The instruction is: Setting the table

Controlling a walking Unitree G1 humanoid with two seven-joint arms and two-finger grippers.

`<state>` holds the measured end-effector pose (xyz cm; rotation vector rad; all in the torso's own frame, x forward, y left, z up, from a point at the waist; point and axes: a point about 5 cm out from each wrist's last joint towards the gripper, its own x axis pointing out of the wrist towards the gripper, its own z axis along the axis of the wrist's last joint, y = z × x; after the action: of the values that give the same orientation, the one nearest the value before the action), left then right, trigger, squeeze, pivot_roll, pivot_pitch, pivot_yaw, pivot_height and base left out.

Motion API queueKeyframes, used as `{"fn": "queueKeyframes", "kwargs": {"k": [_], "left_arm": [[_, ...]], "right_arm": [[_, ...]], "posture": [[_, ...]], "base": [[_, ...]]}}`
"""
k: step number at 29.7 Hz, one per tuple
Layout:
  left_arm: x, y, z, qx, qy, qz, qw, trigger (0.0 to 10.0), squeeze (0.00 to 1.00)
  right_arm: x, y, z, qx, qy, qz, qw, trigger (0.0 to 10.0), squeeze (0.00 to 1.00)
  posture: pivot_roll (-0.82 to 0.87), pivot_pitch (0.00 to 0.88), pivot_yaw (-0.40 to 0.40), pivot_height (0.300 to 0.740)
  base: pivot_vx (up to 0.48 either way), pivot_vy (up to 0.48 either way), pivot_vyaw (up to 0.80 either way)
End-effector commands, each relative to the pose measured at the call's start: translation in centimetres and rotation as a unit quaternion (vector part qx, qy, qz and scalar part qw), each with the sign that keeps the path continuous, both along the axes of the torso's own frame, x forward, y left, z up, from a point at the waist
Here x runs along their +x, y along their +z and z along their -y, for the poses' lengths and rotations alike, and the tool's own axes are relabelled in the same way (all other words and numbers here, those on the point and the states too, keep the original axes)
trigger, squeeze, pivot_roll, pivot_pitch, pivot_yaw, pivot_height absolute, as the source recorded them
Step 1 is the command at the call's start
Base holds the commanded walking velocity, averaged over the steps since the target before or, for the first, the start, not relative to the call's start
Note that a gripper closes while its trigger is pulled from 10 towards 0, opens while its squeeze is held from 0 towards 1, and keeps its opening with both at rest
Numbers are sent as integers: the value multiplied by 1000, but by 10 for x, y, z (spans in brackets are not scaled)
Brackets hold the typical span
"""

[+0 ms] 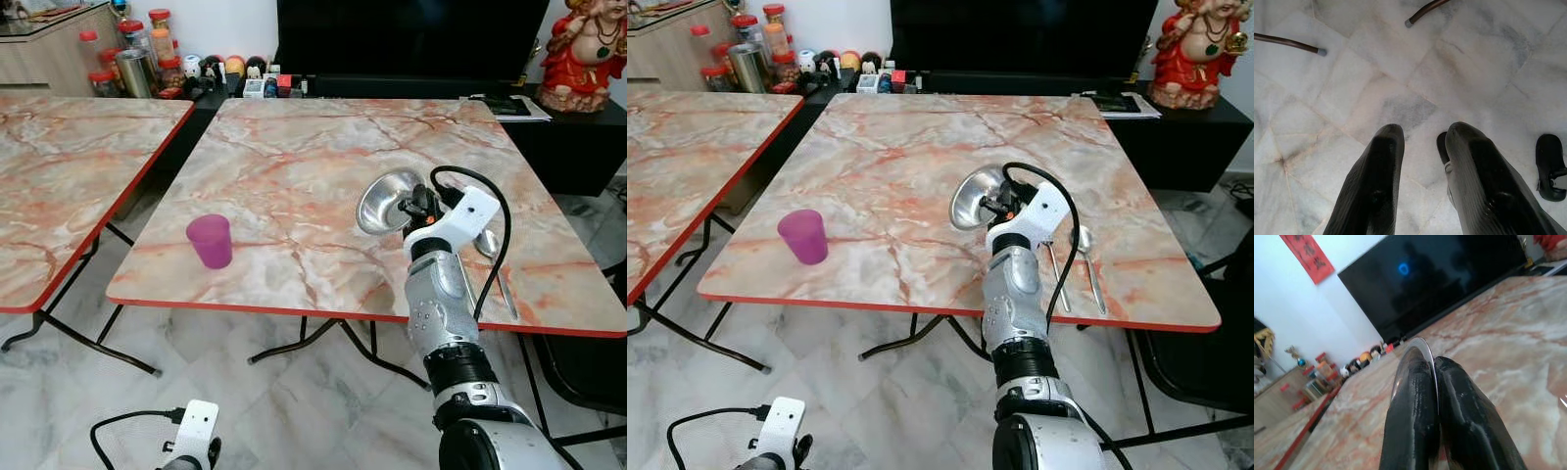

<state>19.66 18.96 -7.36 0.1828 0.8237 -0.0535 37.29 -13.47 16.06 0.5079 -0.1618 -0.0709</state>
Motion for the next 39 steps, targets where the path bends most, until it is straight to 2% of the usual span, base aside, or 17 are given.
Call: {"fn": "queueKeyframes", "kwargs": {"k": [1,2,3,4,10,14,23,31,39], "left_arm": [[-2,-1,-3,5,7,-8,1000,10000,0],[-2,-1,-3,4,8,-7,1000,10000,0],[-2,-1,-3,4,8,-7,1000,10000,0],[-2,-1,-3,4,8,-7,1000,10000,0],[-2,0,-2,-4,11,5,1000,10000,0],[-4,-1,-5,3,9,-7,1000,10000,0],[-8,-3,-11,7,12,-14,1000,10000,0],[-10,-4,-11,6,12,-16,1000,10000,0],[-6,-1,-11,4,20,-6,1000,10000,0]], "right_arm": [[-1,7,2,4,-6,21,1000,0,0],[-1,7,3,1,-6,21,1000,3333,0],[-1,7,3,0,-6,21,1000,3333,0],[-1,8,3,3,-8,21,1000,10000,0],[-1,11,5,11,-13,32,999,10000,0],[-3,12,1,-3,-9,40,999,10000,0],[-7,10,-2,-4,-7,46,999,10000,0],[-7,40,-6,-9,-4,117,993,10000,0],[-9,57,-11,-12,-1,147,989,10000,0]], "posture": [[-35,0,-5,736],[-38,0,-3,736],[-39,0,-2,736],[-41,0,0,736],[-47,0,8,736],[-44,0,20,736],[-31,0,16,736],[-27,0,17,736],[-17,0,10,736]], "base": [[0,0,0],[0,0,0],[0,0,0],[0,0,0],[0,0,0],[0,0,0],[0,443,0],[0,480,0],[0,480,0]]}}
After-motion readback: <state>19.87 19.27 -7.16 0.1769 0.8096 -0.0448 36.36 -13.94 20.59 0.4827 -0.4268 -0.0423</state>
